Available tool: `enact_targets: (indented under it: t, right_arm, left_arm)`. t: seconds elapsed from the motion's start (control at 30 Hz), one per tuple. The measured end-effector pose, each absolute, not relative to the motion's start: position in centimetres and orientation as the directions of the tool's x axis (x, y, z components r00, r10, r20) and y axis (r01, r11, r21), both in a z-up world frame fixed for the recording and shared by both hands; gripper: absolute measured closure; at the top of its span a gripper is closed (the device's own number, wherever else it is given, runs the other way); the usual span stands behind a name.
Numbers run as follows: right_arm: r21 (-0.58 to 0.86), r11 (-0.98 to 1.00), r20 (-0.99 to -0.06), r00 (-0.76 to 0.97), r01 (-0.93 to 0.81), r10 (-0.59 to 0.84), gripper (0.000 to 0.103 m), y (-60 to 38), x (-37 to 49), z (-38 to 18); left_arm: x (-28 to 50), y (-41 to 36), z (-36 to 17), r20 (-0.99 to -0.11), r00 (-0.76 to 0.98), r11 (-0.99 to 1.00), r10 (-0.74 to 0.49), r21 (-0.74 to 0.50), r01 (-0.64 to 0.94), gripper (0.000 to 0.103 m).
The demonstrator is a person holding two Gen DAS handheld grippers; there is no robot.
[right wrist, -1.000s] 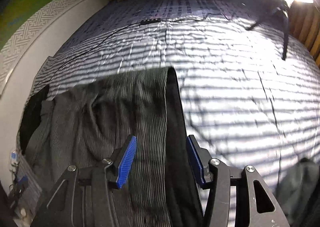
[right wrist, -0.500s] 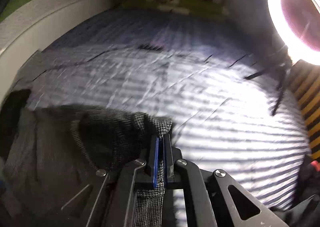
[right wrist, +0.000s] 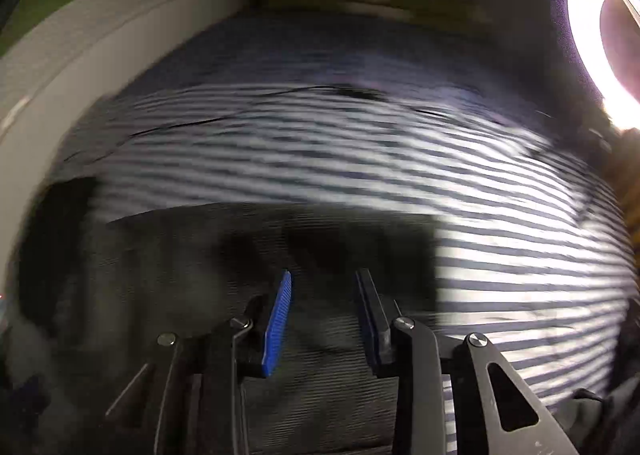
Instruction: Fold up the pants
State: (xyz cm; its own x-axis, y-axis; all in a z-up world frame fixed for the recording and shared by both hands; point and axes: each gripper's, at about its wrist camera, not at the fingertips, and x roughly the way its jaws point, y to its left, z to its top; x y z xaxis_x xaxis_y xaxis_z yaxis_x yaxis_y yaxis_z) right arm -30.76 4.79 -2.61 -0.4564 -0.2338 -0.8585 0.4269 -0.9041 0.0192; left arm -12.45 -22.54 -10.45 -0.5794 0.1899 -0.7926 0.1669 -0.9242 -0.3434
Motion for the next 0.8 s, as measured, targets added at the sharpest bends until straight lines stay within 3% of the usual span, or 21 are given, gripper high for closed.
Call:
enact_targets:
  t: [0.2,0.27,0.53,0.6,0.63,0.8]
  right_arm:
    - [0.081,-0.783,-0.879,-0.327,0.616,-0.348,0.065,-6.5,-27.1,-2.4]
    - [0.057,-0.761,-0.893,-0.307,0.647,-0.328,0.059,-9.5,-26.3,-3.4]
    - [-0.089,-0.763,-0.923,-0.341,0.64,-0.178,0.059,-15.0,-25.8,-7.3]
    - [-0.109,-0.781,-0.919,-0.362,0.615,-0.157,0.073,-15.1,-26.3,-7.4]
    - [-0.108,-0.785,-0.92,-0.36,0.61,-0.153,0.099,-15.2,-26.6,-7.5]
    - [-0.084,-0.826,-0.878,-0.433,0.558,-0.203,0.101,-16.7,-27.4,-4.9]
  left_arm:
    - [-12.1,-22.1,-10.7,-0.822,-0.547,-0.946,0.161,-0.287,0.153,0.042]
    - [-12.1,-21.9,-11.2,-0.842,-0.52,-0.959,0.14,-0.246,0.14,0.042]
    - [-11.6,-21.8,-11.5,-0.85,-0.51,-0.973,0.132,-0.21,0.098,0.042]
    - [-11.5,-22.2,-11.5,-0.848,-0.512,-0.971,0.137,-0.218,0.102,0.042]
    - [-11.5,-22.5,-11.5,-0.847,-0.513,-0.969,0.136,-0.221,0.108,0.042]
    - [-11.4,-24.2,-11.1,-0.838,-0.526,-0.958,0.142,-0.251,0.141,0.042]
